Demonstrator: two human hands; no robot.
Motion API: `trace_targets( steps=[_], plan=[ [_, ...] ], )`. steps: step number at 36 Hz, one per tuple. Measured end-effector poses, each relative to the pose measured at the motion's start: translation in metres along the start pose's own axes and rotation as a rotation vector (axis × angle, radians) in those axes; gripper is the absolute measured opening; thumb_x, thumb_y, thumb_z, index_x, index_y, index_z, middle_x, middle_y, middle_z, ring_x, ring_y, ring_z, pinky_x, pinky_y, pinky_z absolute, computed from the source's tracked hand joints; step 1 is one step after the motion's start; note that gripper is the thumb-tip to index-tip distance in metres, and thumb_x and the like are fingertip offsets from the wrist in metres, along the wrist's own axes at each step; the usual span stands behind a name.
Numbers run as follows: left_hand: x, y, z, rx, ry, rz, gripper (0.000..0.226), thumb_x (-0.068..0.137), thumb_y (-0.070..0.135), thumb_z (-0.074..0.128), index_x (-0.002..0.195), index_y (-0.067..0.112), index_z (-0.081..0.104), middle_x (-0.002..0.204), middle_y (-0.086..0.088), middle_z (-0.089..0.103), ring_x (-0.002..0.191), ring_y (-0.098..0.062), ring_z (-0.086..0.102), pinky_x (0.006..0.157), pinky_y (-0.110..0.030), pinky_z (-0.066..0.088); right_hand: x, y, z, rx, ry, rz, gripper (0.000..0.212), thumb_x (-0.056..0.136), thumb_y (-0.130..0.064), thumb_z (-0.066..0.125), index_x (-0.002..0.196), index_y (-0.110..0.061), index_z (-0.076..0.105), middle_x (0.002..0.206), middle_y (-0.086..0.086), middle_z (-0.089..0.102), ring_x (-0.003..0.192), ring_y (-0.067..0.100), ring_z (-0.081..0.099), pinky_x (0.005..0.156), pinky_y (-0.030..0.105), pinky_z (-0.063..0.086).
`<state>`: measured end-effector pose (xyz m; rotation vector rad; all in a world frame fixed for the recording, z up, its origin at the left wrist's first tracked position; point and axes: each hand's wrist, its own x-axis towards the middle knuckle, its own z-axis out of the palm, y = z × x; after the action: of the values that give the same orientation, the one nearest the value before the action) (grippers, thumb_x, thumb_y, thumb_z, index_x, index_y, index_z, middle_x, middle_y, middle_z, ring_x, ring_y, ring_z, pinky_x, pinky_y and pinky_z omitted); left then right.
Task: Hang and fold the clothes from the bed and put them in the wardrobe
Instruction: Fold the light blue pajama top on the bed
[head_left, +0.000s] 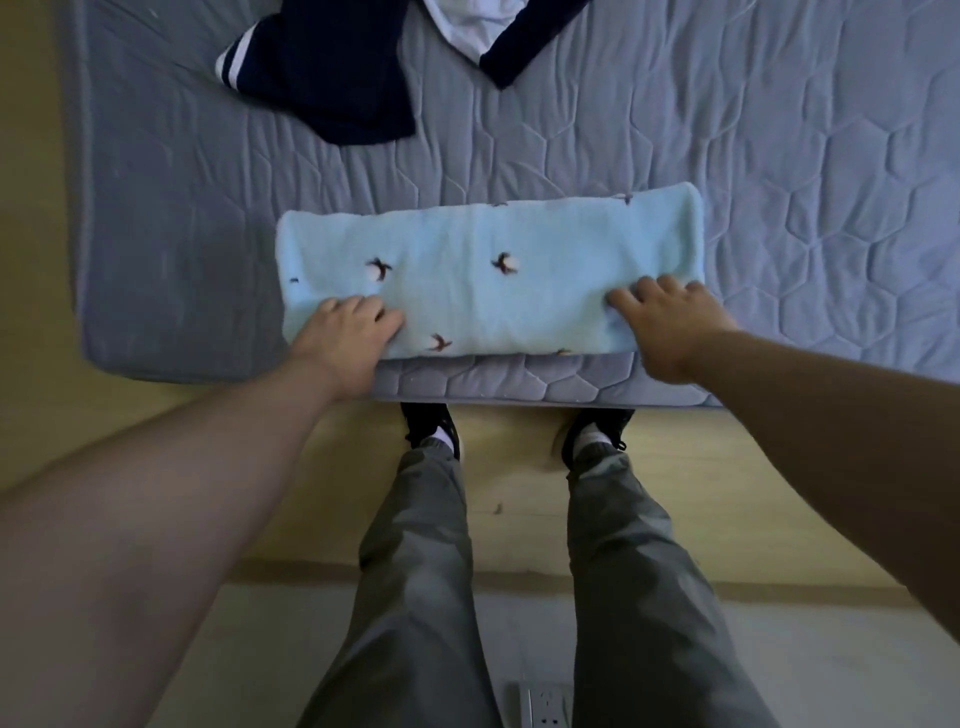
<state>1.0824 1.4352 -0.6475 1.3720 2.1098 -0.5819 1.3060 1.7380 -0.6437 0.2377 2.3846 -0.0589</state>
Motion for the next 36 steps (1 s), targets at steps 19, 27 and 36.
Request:
trace_targets(
  steps=[19,27,36],
  plan=[
    [0.079,0.068,0.003,-0.324,0.475,-0.358,0.067,0.098,0.059,0.028,0.154,0.023,0.032,0.162,0.0,0.029,0.152,-0.024,0.018,0.117,-0.068,0.002,0.094,-0.08,-0.008,0.491,0.364,0.26,0.067,0.1,-0.06,0.011,0.159,-0.027,0.015,0.168,0.0,0.007,0.155,0.02,0.003,0.122,0.055,-0.002],
    [0.103,0.065,0.055,-0.225,0.439,-0.307,0.072,0.1,0.063,0.012,0.16,0.024,0.011,0.168,0.002,0.01,0.155,-0.021,0.006,0.116,-0.07,0.003,0.118,-0.07,0.045,0.399,0.409,0.235,0.068,0.1,-0.066,0.008,0.159,-0.034,0.005,0.169,-0.004,0.001,0.155,0.016,0.0,0.122,0.053,-0.005],
    [0.093,0.039,0.014,-0.41,0.419,-0.26,0.066,0.098,0.059,0.023,0.155,0.026,0.03,0.163,0.005,0.026,0.151,-0.014,0.019,0.118,-0.056,0.007,0.108,-0.058,0.012,0.457,0.356,0.229,0.07,0.098,-0.066,0.009,0.159,-0.031,0.014,0.168,0.0,0.008,0.154,0.02,0.008,0.123,0.053,0.002]
  ],
)
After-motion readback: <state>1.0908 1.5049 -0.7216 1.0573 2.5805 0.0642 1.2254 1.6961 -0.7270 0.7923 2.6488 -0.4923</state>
